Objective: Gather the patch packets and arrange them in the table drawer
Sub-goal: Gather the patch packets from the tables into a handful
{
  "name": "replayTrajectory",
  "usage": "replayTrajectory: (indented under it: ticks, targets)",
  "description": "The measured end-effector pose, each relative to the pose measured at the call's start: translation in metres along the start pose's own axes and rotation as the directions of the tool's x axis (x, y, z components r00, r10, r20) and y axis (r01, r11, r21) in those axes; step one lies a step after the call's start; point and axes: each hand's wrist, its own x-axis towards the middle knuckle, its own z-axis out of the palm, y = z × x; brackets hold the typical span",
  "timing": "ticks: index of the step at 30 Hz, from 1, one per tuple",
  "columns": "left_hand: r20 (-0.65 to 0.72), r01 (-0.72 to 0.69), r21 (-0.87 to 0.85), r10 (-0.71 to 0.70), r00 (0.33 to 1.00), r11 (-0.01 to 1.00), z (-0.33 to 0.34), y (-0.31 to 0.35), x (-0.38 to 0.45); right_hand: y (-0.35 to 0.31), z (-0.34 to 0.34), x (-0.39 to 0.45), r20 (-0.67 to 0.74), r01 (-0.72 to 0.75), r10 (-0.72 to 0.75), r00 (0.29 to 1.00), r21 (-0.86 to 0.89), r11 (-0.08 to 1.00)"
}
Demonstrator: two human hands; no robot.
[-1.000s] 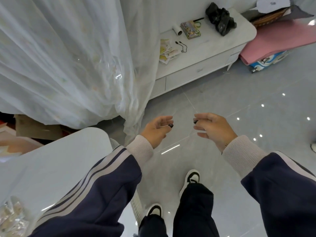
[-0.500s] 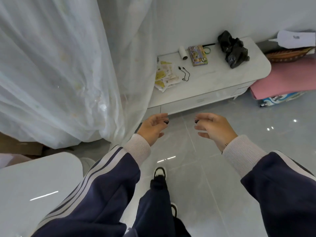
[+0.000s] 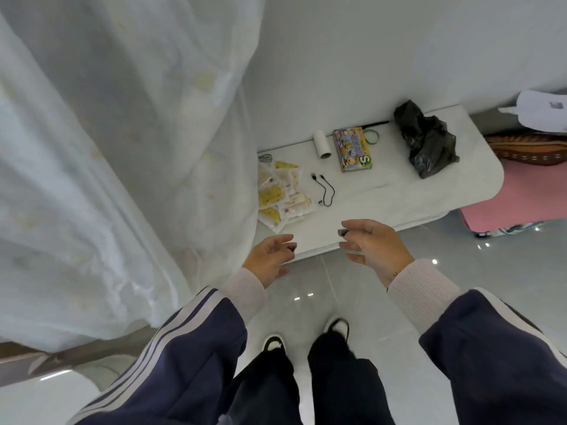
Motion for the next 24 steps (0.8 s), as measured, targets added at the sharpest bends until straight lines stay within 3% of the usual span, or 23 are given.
replayTrajectory:
  ticks: [6,12,20,24]
  targets:
    - [-0.124,0.009,-0.005,-0.01,0.992,1.0,0.037,0.034,0.084,-0.042,-0.022,0.1,0.099,-0.04,0.049,0.994,-0.098,0.994]
    - [-0.331,0.067,-0.059,-0.083,0.94,0.996,0.054,0.024,0.173,-0.046,-0.018,0.21,0.202,-0.105,0.135,0.97,-0.152,0.983]
    - [-0.491,0.146,0.273,0.007,0.871,0.951,0.049,-0.002,0.286,0.003,0.008,0.324,0.271,-0.3,0.319,0.908,-0.11,0.948]
    - [-0.502,0.107,0.496,0.185,0.845,0.862,0.035,-0.007,0.347,0.019,0.022,0.369,0.247,-0.302,0.318,0.915,-0.102,0.948]
